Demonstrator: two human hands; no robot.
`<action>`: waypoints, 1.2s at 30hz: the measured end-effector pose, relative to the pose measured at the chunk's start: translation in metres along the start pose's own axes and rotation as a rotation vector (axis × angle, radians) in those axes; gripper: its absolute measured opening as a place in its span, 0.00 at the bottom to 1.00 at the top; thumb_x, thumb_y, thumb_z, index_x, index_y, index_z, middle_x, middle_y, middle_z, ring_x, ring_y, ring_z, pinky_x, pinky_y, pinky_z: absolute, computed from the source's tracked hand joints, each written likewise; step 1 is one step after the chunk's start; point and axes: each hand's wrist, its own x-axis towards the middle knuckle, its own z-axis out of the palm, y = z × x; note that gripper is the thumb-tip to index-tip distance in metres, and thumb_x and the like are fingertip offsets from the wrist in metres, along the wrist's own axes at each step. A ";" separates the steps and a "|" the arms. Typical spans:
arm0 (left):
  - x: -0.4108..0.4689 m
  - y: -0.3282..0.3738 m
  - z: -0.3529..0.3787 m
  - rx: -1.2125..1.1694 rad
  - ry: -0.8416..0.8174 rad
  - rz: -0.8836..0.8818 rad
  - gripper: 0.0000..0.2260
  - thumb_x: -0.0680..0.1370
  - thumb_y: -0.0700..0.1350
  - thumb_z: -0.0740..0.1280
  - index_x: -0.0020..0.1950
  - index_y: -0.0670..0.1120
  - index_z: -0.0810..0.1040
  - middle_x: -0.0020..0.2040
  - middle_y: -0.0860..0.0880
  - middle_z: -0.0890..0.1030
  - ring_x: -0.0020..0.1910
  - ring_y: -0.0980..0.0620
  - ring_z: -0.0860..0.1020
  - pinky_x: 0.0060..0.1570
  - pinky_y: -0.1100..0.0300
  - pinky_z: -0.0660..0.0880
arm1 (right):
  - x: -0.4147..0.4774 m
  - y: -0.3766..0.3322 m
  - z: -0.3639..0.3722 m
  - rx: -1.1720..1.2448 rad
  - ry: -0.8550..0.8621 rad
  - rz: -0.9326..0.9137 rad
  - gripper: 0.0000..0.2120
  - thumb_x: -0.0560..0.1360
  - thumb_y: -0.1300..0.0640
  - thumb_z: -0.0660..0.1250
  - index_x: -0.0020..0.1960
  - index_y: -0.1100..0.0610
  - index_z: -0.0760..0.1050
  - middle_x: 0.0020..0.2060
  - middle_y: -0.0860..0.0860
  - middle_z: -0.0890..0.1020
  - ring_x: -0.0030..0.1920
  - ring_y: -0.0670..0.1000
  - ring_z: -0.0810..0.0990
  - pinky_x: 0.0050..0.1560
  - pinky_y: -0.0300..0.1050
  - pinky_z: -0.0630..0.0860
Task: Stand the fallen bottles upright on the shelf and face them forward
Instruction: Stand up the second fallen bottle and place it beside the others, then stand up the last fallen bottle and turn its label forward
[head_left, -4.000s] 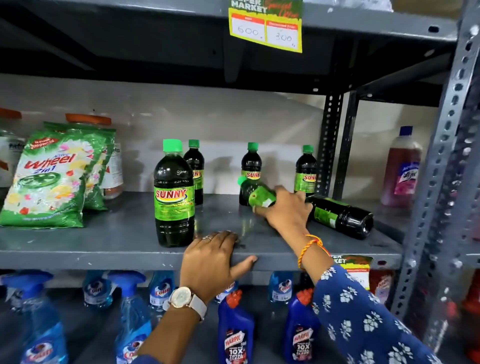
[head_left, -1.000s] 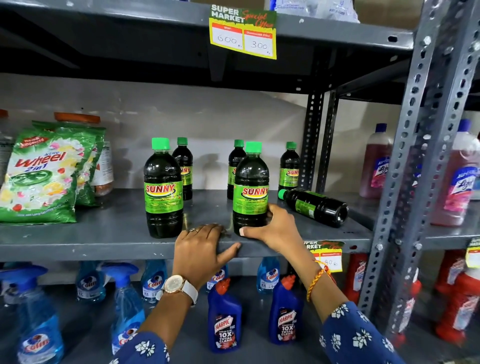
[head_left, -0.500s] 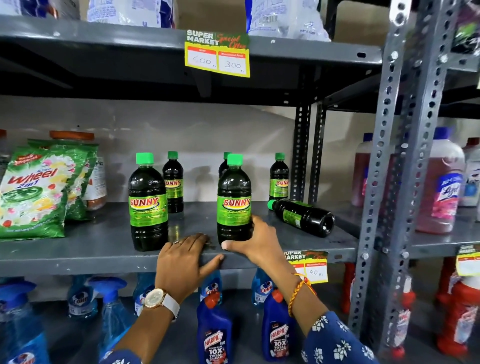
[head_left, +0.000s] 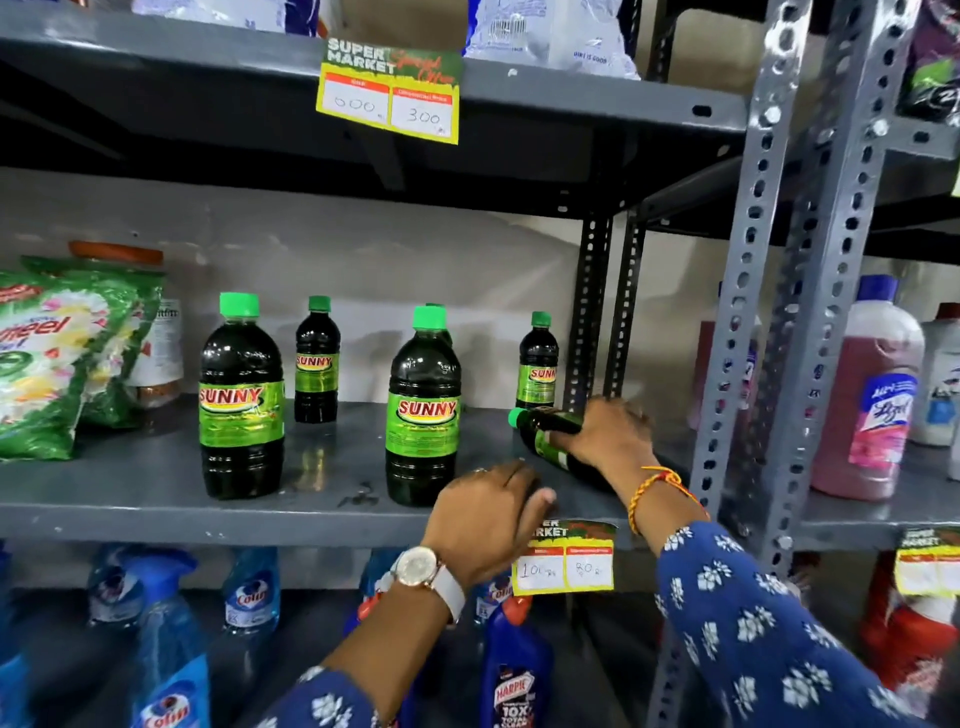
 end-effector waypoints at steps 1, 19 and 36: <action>0.002 -0.002 0.005 0.041 -0.003 -0.023 0.19 0.81 0.58 0.49 0.55 0.50 0.75 0.54 0.49 0.80 0.49 0.46 0.78 0.38 0.55 0.71 | 0.002 0.002 0.003 0.012 -0.028 0.000 0.34 0.64 0.35 0.68 0.58 0.60 0.72 0.57 0.60 0.76 0.59 0.62 0.73 0.59 0.55 0.71; 0.001 -0.005 0.022 0.087 0.072 -0.066 0.30 0.76 0.59 0.37 0.49 0.51 0.78 0.46 0.52 0.82 0.40 0.48 0.80 0.30 0.59 0.62 | 0.009 0.020 0.038 1.185 0.101 -0.057 0.24 0.64 0.47 0.74 0.54 0.55 0.71 0.46 0.51 0.81 0.47 0.50 0.80 0.44 0.38 0.76; 0.000 -0.006 0.027 0.044 0.072 -0.084 0.30 0.76 0.60 0.35 0.52 0.51 0.75 0.51 0.52 0.81 0.44 0.50 0.79 0.33 0.58 0.69 | 0.005 0.020 0.042 1.084 -0.098 -0.028 0.55 0.47 0.31 0.73 0.65 0.47 0.53 0.64 0.53 0.71 0.63 0.55 0.70 0.65 0.55 0.67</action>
